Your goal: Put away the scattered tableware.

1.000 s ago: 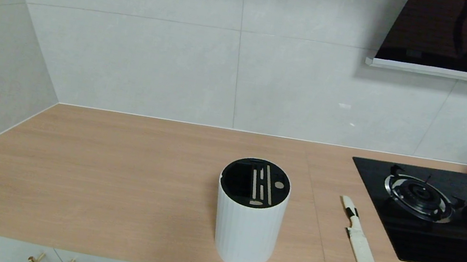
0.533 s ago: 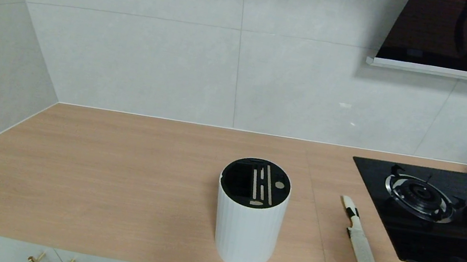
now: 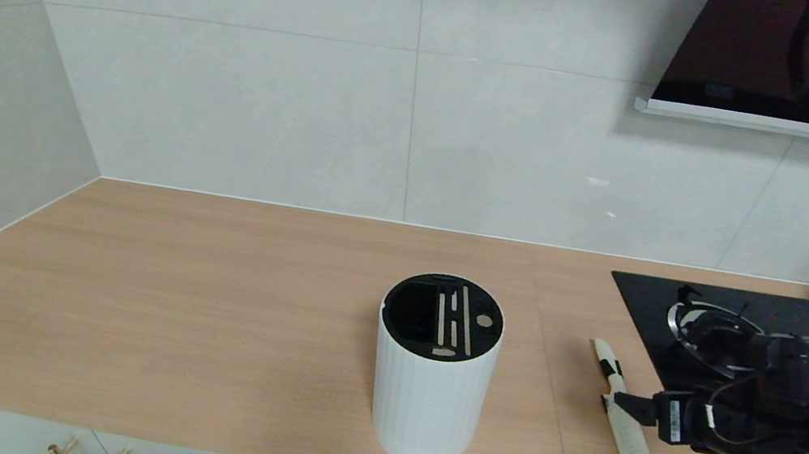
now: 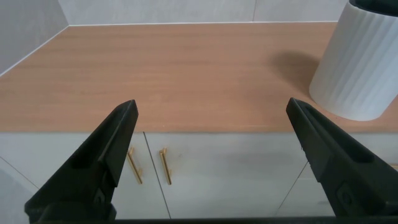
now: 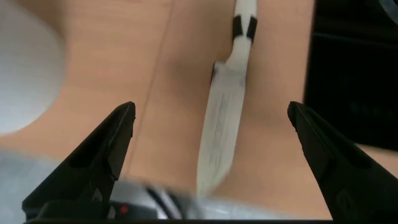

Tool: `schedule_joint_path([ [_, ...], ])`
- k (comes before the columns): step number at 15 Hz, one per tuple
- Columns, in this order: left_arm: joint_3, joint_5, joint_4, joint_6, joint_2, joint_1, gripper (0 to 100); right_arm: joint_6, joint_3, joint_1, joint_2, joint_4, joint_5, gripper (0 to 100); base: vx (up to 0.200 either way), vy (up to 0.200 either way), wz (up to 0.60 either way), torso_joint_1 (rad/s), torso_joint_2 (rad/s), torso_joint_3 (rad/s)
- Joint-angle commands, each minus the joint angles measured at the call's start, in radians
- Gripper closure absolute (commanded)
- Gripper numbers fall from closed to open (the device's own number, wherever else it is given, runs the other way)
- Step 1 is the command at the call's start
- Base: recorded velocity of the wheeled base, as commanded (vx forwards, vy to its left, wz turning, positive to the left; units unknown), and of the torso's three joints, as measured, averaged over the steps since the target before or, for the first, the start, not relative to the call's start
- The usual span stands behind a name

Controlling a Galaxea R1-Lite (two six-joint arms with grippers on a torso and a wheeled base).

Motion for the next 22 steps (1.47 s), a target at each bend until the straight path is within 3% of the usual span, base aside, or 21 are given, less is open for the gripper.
schedule_joint_path([
  [1, 0.000, 0.001, 0.000, 0.000, 0.000, 0.000, 0, -0.001, -0.048, 0.013, 0.151, -0.032, -0.021, 0, 0.000, 0.000, 0.00, 0.000, 0.00, 0.000],
  [9, 0.000, 0.001, 0.000, 0.000, 0.000, 0.000, 0, 0.006, -0.091, 0.008, 0.341, -0.187, -0.067, 0, 0.000, 0.000, 0.00, 0.000, 0.00, 0.000],
  [22, 0.000, 0.001, 0.000, 0.000, 0.000, 0.000, 0, 0.044, -0.162, -0.021, 0.406, -0.191, -0.087, 0, 0.000, 0.000, 0.00, 0.000, 0.00, 0.000],
])
